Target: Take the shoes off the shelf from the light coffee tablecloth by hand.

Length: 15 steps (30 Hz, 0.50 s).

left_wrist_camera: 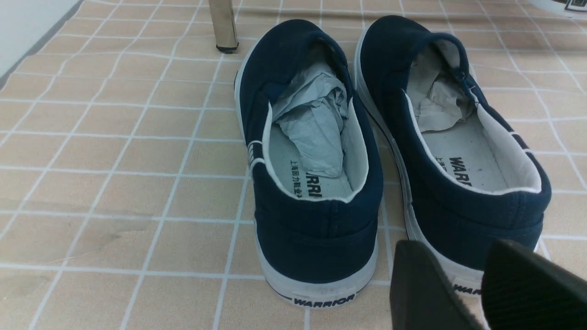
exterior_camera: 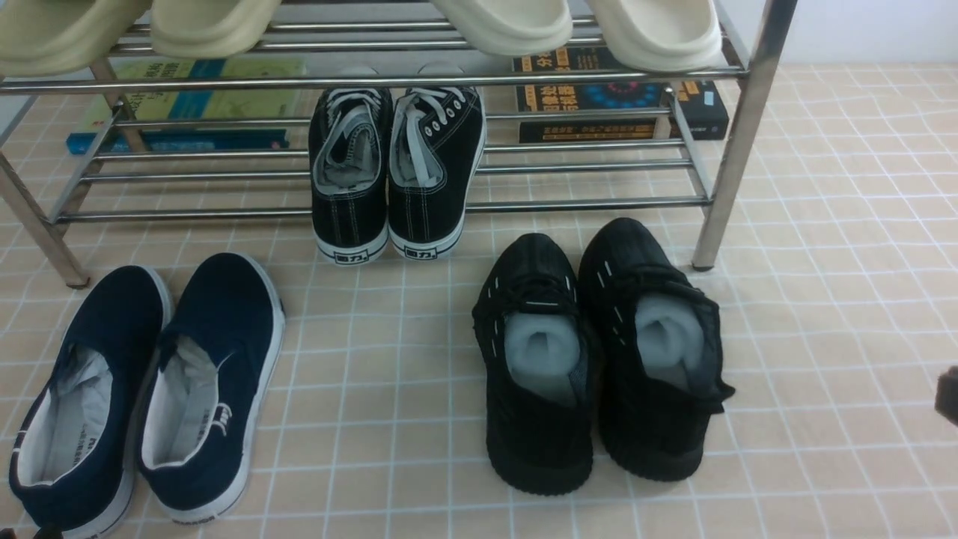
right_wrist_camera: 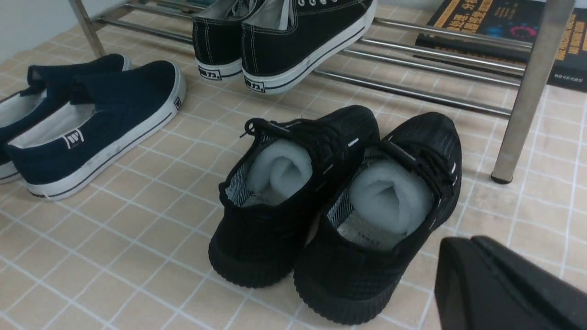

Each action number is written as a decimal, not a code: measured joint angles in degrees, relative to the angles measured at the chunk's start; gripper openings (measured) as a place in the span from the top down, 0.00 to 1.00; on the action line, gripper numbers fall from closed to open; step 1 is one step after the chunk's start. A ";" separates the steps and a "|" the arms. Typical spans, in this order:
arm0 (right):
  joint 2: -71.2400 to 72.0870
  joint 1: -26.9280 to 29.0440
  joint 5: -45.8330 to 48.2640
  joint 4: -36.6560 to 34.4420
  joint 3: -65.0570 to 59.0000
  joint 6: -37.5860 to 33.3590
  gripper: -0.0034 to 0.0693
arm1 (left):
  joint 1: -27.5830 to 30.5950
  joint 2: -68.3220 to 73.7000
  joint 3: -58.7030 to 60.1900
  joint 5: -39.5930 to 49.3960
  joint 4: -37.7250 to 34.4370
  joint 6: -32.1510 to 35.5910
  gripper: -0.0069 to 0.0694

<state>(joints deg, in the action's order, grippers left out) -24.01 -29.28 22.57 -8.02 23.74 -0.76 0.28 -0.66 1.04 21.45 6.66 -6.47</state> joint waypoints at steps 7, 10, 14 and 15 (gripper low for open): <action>1.61 0.00 0.00 0.33 -5.66 0.00 0.96 | 0.00 0.00 0.00 0.00 0.06 0.00 0.59; 1.61 0.00 0.44 0.79 -6.20 0.00 0.96 | 0.00 0.00 0.00 0.00 0.06 0.00 0.59; 1.61 0.00 0.44 0.79 -6.20 0.00 0.96 | 0.00 0.00 0.00 0.00 0.06 0.00 0.59; 1.61 0.00 0.44 0.79 -6.20 0.00 0.96 | 0.00 0.00 0.00 0.00 0.06 0.00 0.59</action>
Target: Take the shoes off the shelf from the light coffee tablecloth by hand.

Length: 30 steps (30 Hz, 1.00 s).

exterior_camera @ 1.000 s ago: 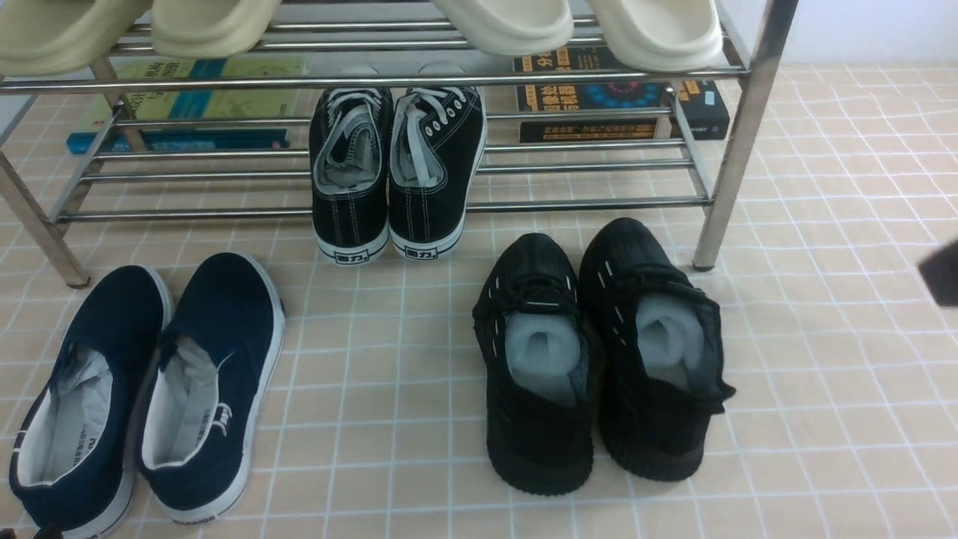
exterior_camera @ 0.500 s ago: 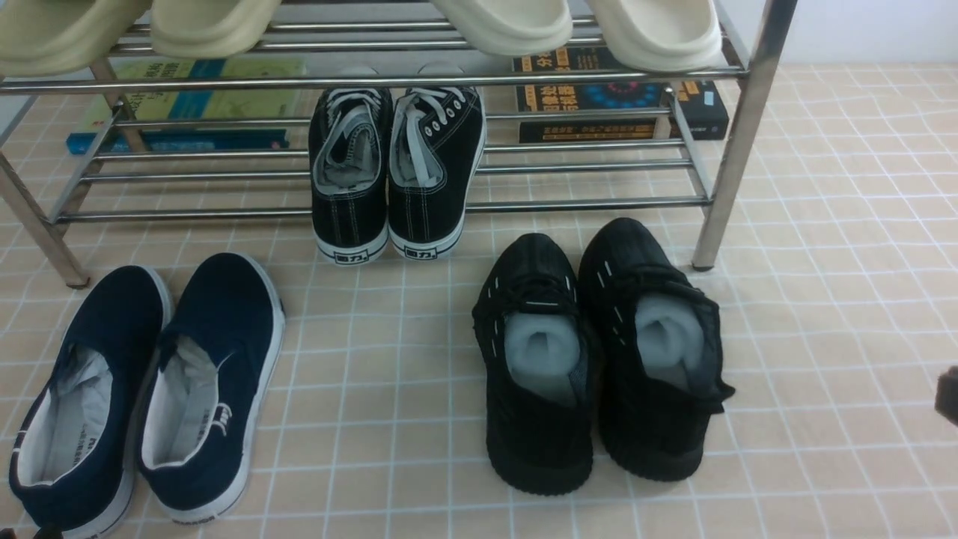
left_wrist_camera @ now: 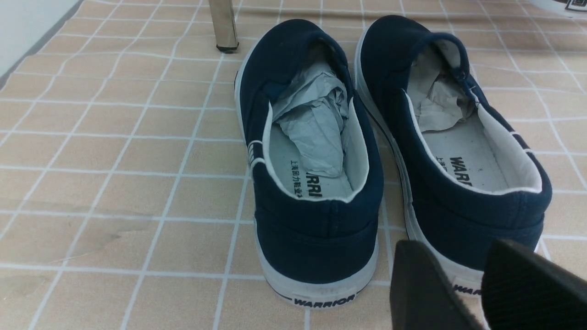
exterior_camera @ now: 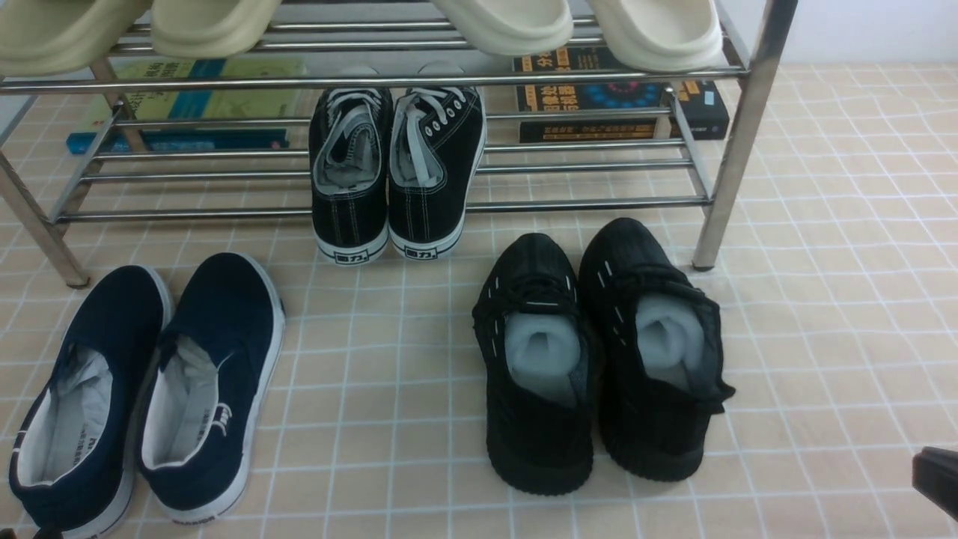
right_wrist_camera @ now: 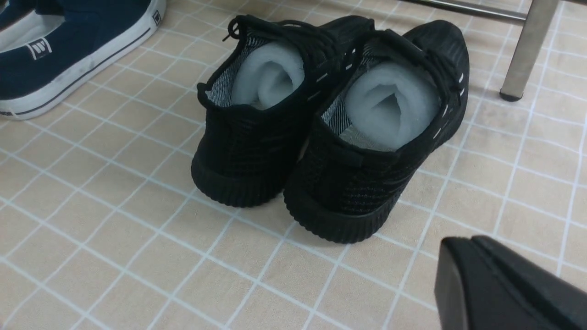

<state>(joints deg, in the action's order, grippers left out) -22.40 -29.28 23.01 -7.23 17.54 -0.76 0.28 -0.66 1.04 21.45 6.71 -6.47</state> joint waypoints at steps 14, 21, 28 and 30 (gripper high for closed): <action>14.81 17.34 0.05 4.66 -11.60 0.00 0.95 | 0.00 0.00 0.00 0.00 0.00 0.00 0.59; 20.69 26.40 0.20 4.66 -16.47 0.00 0.95 | 0.00 0.00 0.00 0.00 0.00 0.00 0.59; 22.93 30.18 -1.00 3.96 -18.32 0.00 0.94 | 0.00 -0.01 0.00 0.00 0.00 0.00 0.59; 22.93 30.19 -0.69 3.43 -18.32 0.00 0.94 | 0.00 -0.01 0.00 0.00 0.00 0.00 0.59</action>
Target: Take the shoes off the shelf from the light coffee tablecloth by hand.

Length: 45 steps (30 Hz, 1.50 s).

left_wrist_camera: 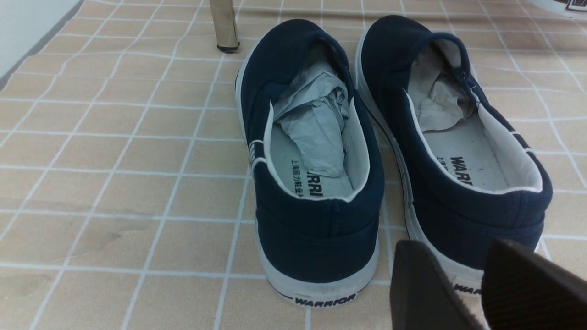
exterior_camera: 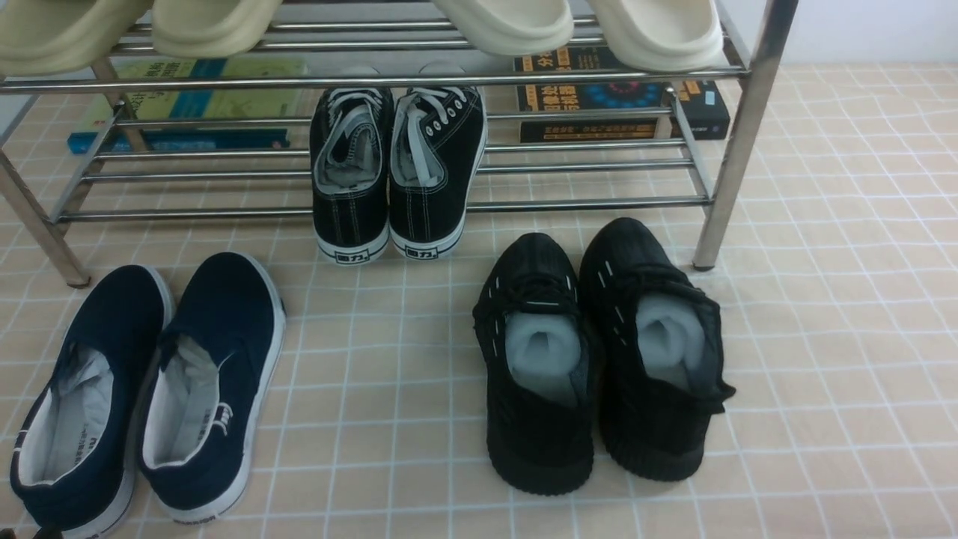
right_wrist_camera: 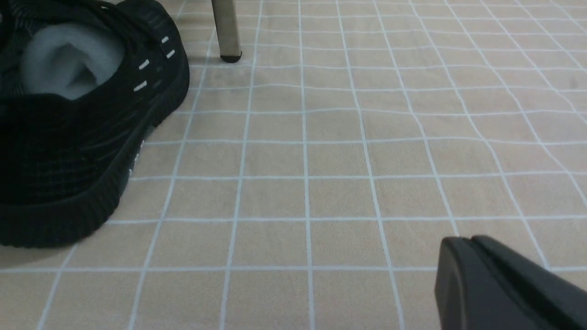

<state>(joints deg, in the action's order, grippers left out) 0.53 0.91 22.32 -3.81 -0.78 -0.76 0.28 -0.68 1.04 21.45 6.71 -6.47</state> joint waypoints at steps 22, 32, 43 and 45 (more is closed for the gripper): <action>0.06 -4.33 0.07 -0.07 0.00 0.00 0.90 | 0.00 0.00 0.00 0.00 0.00 -0.02 0.59; 0.06 -4.33 0.07 -0.07 0.00 0.00 0.89 | 0.00 0.00 0.00 0.00 0.00 -0.02 0.59; 0.06 -4.33 0.07 -0.07 0.00 0.00 0.86 | 0.00 0.00 0.00 0.00 0.00 -0.02 0.59; 0.06 -4.33 0.07 -0.07 0.00 0.00 0.85 | 0.00 0.00 0.00 0.00 0.00 -0.02 0.59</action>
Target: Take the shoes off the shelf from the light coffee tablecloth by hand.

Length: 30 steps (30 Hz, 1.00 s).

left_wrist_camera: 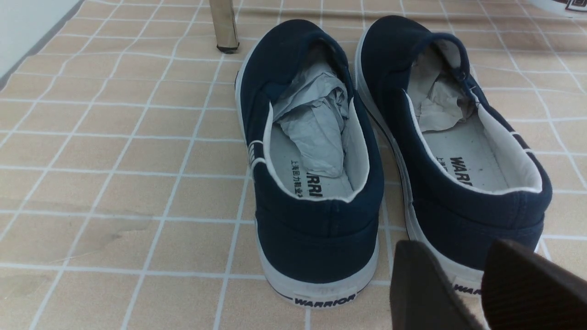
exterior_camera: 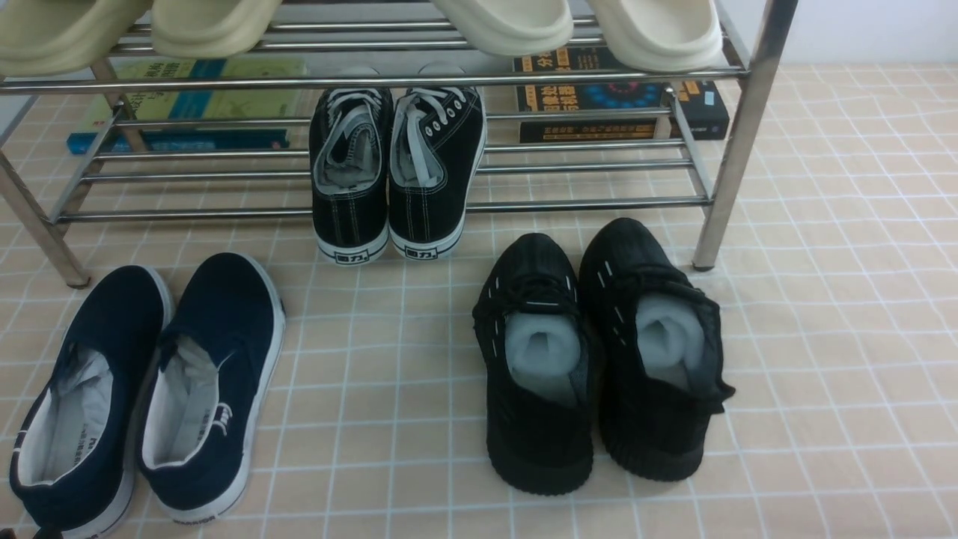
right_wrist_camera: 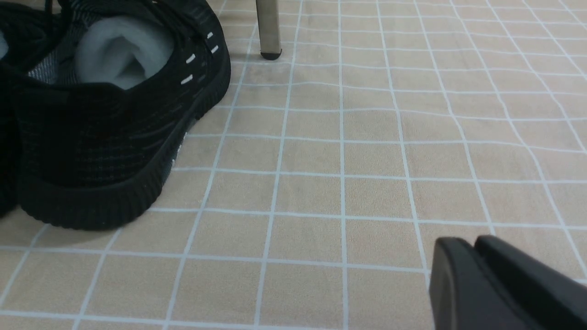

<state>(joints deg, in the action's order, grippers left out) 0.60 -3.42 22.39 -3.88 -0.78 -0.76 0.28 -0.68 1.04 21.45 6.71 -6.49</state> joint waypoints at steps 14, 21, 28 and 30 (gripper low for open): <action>0.00 0.00 0.05 0.00 0.00 0.00 0.84 | 0.00 0.00 0.00 0.00 0.00 0.00 0.59; 0.00 0.00 0.05 0.00 0.00 0.00 0.82 | 0.00 0.00 0.00 0.00 0.00 0.00 0.59; 0.00 0.00 0.05 0.00 0.00 0.00 0.81 | 0.00 0.00 0.00 0.00 0.00 0.00 0.59; 0.00 0.00 0.05 0.00 0.00 0.00 0.80 | 0.00 0.00 0.00 0.00 0.00 0.00 0.59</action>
<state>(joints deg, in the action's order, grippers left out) 0.60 -3.42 22.44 -3.88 -0.78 -0.76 0.28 -0.68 1.04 21.45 6.71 -6.49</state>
